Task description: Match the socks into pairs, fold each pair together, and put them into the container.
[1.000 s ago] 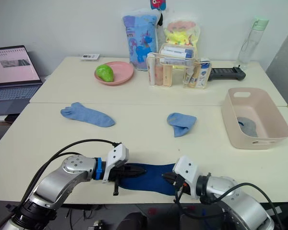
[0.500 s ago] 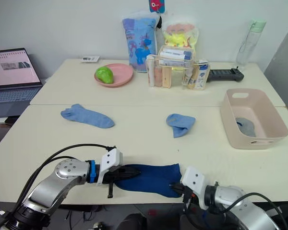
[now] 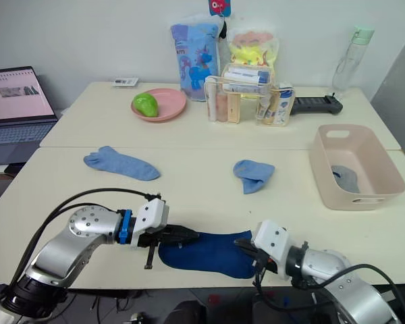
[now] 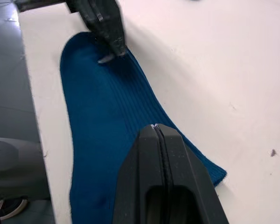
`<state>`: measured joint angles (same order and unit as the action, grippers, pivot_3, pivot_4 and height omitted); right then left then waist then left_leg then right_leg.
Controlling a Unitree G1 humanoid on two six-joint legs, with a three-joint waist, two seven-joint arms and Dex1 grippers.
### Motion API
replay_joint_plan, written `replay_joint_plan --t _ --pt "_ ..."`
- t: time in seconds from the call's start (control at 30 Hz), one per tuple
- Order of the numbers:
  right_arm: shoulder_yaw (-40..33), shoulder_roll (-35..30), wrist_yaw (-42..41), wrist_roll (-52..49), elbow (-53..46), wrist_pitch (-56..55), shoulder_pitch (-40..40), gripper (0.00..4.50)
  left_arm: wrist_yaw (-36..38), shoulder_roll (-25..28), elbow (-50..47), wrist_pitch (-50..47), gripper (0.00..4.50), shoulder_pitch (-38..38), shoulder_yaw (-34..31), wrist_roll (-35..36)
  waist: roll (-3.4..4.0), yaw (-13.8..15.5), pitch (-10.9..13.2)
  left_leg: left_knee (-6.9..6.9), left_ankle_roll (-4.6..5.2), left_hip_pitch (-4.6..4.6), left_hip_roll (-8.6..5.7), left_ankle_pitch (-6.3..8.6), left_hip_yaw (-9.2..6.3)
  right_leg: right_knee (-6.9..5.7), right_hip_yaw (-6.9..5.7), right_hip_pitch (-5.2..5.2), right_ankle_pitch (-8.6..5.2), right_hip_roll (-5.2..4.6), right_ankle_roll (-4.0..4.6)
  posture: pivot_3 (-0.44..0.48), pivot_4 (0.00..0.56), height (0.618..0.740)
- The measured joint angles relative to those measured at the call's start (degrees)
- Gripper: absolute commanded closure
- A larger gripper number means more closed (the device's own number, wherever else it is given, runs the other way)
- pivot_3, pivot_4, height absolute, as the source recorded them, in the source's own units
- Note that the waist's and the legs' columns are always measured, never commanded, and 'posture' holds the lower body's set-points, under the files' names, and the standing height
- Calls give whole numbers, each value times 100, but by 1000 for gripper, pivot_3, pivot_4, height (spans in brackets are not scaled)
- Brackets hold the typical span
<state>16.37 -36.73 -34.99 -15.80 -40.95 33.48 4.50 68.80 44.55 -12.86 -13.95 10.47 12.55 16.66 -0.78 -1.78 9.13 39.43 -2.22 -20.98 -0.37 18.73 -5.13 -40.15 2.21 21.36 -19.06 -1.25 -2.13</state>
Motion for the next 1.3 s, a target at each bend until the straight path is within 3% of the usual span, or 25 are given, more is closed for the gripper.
replay_joint_plan --t 0.23,0.53,0.67,0.77,0.87,1.0,1.27,1.3 --pt "112 323 267 193 592 421 -191 4480 -412 -456 665 767 4500 -127 210 -552 -2 34 -3 3 0 -4 -6 0 -2 13 -2 -5 0 -8 0 0 150 703" --pt "-793 233 228 -130 564 324 401 4480 -315 -398 847 1197 4500 -153 210 -592 4 14 -14 -9 1 13 -3 0 1 12 -1 -15 0 -6 0 0 150 703" --pt "-1412 388 249 -685 -62 441 400 4480 -309 -565 855 1190 4500 -33 216 -579 7 14 -8 -9 0 7 -4 0 -1 13 -3 -13 0 -6 0 0 150 703" --pt "-1799 329 238 -943 -213 581 635 3878 -214 -575 555 689 4500 -10 218 -267 2 20 -4 -12 0 0 -4 0 -1 17 -3 -8 0 -6 0 0 150 703" --pt "-2210 127 151 -1086 -220 671 1140 2849 -4 -497 22 12 4500 -7 222 153 2 31 -3 -14 1 -1 -5 0 1 19 -1 -9 0 -7 0 0 150 703" --pt "-1942 30 142 -943 -268 622 1520 1498 -165 -695 19 1 4500 -8 293 49 3 -14 -3 -17 1 12 2 -1 5 12 5 -10 1 0 1 0 150 703" --pt "-1096 745 718 -555 21 614 1273 1498 -190 -696 447 699 4500 -123 432 -468 2 10 -2 -33 -2 9 -3 -2 11 20 9 -3 1 -5 1 0 150 703" --pt "-996 761 770 -507 28 628 1247 1665 -192 -696 447 707 4500 -123 433 -475 2 17 -2 -33 -2 9 -3 -2 10 20 9 -3 1 -6 1 0 150 703"
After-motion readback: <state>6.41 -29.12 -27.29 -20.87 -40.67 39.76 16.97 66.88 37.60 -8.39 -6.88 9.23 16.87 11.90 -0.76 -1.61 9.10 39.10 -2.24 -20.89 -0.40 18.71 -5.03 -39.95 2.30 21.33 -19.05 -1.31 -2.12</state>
